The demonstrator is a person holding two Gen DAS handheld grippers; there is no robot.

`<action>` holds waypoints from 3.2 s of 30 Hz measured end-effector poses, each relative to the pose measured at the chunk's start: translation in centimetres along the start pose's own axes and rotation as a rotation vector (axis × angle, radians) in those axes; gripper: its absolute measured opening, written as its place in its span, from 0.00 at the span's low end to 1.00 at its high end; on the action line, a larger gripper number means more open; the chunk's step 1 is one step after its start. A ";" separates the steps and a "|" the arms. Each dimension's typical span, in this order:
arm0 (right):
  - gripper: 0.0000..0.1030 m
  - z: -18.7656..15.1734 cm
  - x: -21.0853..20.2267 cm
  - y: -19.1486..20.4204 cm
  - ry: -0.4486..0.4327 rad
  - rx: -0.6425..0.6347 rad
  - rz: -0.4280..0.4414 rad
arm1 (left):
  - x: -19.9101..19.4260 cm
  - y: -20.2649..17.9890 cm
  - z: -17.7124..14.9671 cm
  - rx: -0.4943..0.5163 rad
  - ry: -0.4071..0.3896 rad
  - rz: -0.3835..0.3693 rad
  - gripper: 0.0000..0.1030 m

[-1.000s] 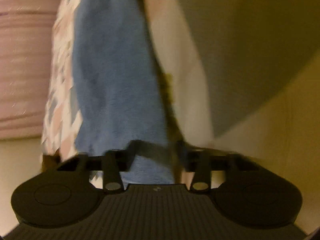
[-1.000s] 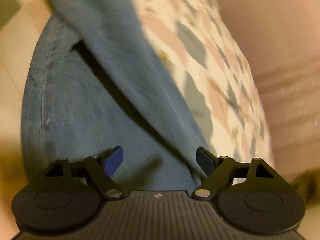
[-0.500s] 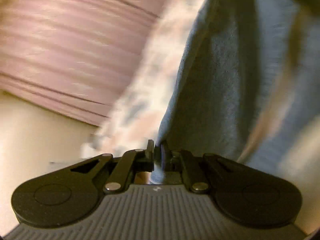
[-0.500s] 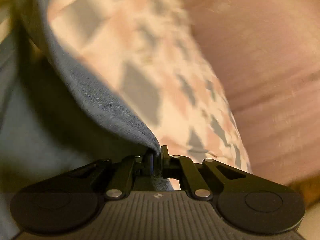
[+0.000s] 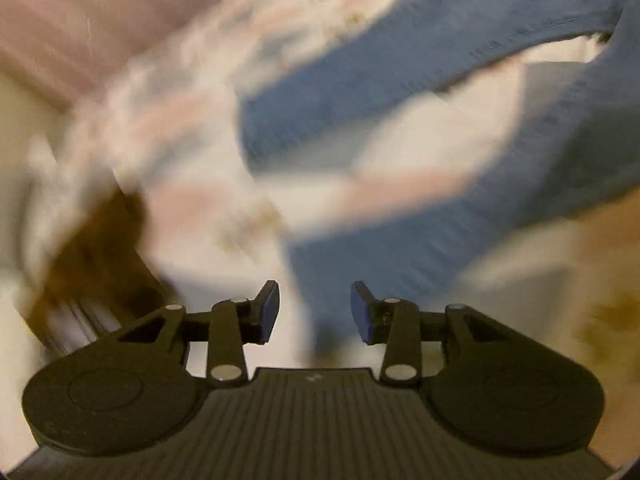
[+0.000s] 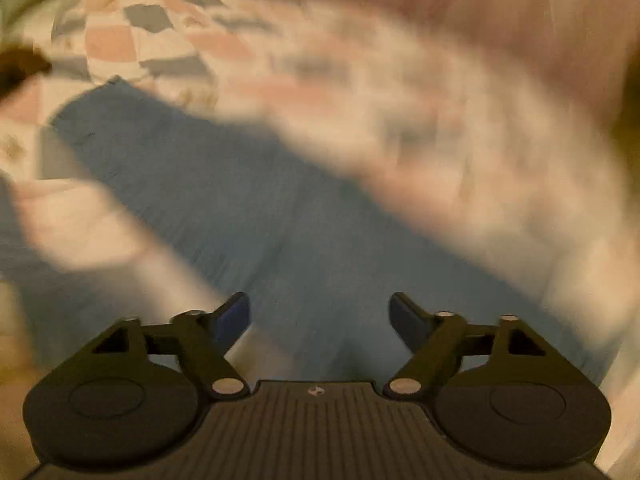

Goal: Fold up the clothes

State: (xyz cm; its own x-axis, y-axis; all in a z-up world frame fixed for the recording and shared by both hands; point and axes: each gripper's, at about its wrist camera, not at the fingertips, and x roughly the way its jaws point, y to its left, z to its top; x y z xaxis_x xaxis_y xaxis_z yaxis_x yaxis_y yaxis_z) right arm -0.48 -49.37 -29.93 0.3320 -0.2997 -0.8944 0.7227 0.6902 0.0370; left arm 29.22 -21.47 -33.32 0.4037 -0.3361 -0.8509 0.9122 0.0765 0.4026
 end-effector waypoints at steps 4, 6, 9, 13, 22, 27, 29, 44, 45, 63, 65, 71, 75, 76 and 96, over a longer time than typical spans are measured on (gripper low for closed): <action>0.64 -11.3 -1.4 -4.6 0.207 0.583 0.202 | 0.9 -1.4 -3.0 -0.083 0.091 0.020 0.37; 0.64 -15.0 -1.5 -5.2 0.263 0.745 0.190 | 3.2 -2.7 -2.8 0.143 0.091 0.107 0.39; 0.70 -16.9 -1.4 -5.1 0.247 0.787 0.144 | 5.7 -4.9 -3.5 0.511 0.045 0.197 0.47; 0.77 -18.2 -0.9 -6.0 0.197 0.996 0.155 | 9.0 -5.6 -4.5 0.863 -0.015 0.254 0.32; 0.65 -19.9 -0.1 -6.8 0.105 1.229 0.136 | -1.0 0.9 -1.0 0.714 -0.112 -0.018 0.05; 0.65 -18.7 -1.5 -7.6 0.081 1.141 0.125 | -4.5 10.8 8.8 0.115 -0.158 -0.197 0.26; 0.65 -18.2 -1.5 -7.8 0.069 1.132 0.112 | -1.0 14.6 12.5 -0.204 -0.088 -0.238 0.38; 0.73 -19.1 -2.3 -8.1 0.137 1.108 0.066 | 12.8 11.0 0.1 -1.425 0.251 -0.492 0.46; 0.73 -19.1 -2.3 -8.1 0.141 1.106 0.066 | 13.8 10.5 -0.1 -1.467 0.245 -0.478 0.45; 0.69 -23.9 -8.8 -16.7 0.019 1.108 -0.103 | -3.7 10.6 -9.6 -1.417 0.211 -0.150 0.07; 0.69 -25.2 -10.3 -19.7 -0.016 1.150 -0.155 | -3.0 8.1 -11.7 -1.423 0.311 -0.114 0.08; 0.69 -28.3 -11.5 -27.6 -0.105 1.272 -0.244 | 0.9 2.8 -14.2 -1.448 0.333 -0.038 0.19; 0.69 -29.8 -9.8 -31.3 -0.173 1.354 -0.196 | 0.5 2.5 -14.7 -1.483 0.291 -0.040 0.27; 0.69 -29.9 -9.0 -32.0 -0.177 1.364 -0.178 | 0.2 2.5 -15.2 -1.509 0.275 -0.048 0.29; 0.11 -27.6 -18.8 -37.8 -0.156 1.168 -0.005 | -17.5 0.1 -14.2 -1.346 0.052 0.087 0.05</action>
State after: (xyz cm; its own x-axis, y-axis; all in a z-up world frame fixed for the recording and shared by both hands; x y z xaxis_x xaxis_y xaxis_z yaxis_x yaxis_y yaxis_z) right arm -50.80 -51.70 -26.81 0.3392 -0.4341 -0.8346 0.8140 -0.3092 0.4917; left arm 23.25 -2.30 -23.18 0.4381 -0.2502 -0.8634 0.2322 0.9594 -0.1603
